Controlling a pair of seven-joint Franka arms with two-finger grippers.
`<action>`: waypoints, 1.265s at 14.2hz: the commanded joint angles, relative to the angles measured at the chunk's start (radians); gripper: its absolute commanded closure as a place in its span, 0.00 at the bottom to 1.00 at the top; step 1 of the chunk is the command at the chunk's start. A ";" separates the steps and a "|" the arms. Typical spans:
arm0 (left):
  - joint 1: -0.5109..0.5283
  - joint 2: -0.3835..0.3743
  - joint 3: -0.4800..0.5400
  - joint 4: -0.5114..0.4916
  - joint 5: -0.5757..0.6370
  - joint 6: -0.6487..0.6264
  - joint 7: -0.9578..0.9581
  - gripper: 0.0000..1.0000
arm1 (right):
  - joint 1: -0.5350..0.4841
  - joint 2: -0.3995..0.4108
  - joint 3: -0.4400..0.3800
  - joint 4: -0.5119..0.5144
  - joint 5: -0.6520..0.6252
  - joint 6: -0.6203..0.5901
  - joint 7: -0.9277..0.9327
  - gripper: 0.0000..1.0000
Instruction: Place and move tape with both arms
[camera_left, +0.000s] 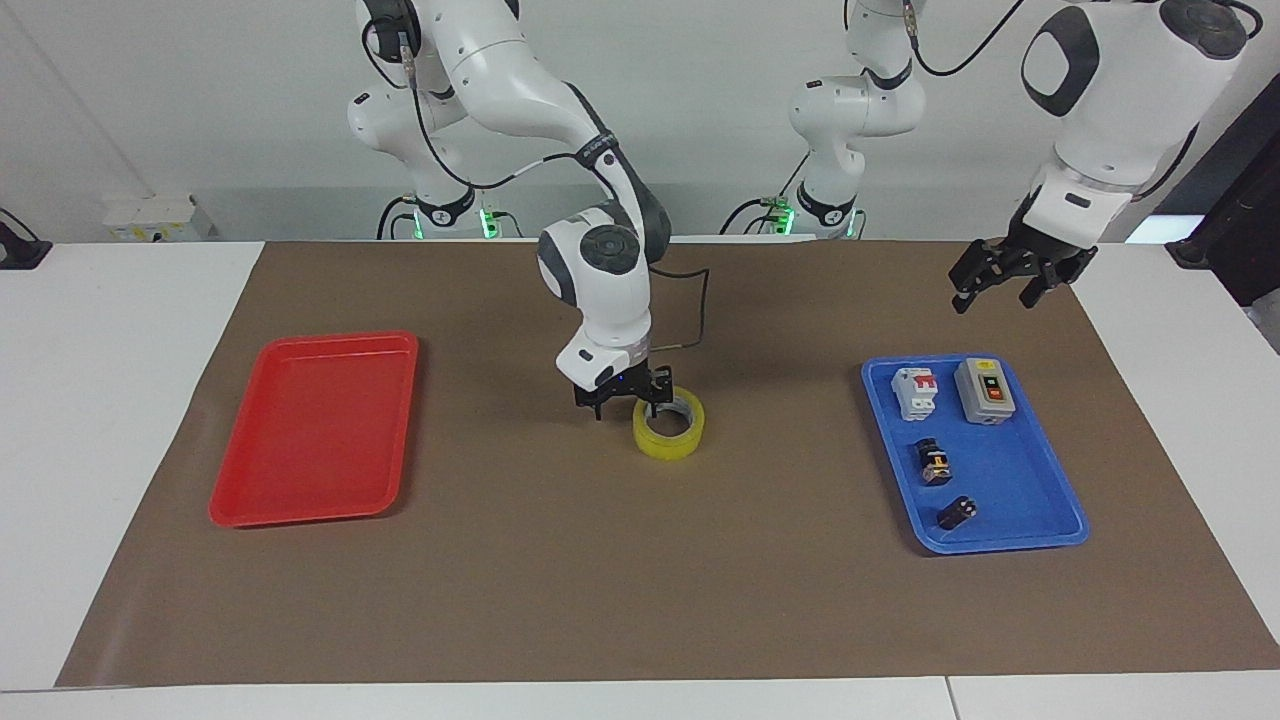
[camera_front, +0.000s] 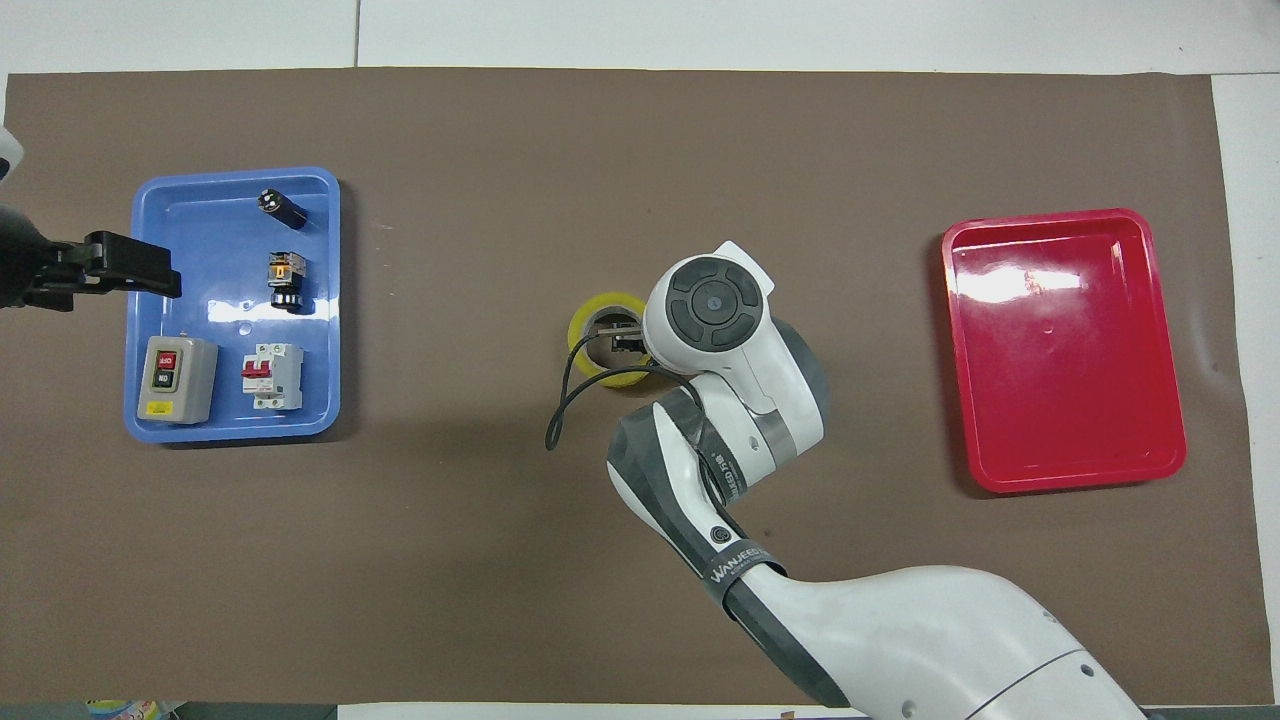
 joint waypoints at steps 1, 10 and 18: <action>0.036 -0.010 -0.008 0.001 -0.032 -0.075 0.021 0.00 | 0.006 -0.039 -0.002 -0.049 0.011 0.037 -0.010 0.39; 0.035 -0.026 -0.008 -0.014 0.004 -0.091 0.116 0.00 | -0.072 -0.034 -0.005 0.072 0.002 -0.136 -0.134 1.00; 0.027 -0.018 -0.014 0.009 0.056 -0.087 0.116 0.00 | -0.559 -0.246 -0.011 0.102 0.004 -0.488 -0.790 1.00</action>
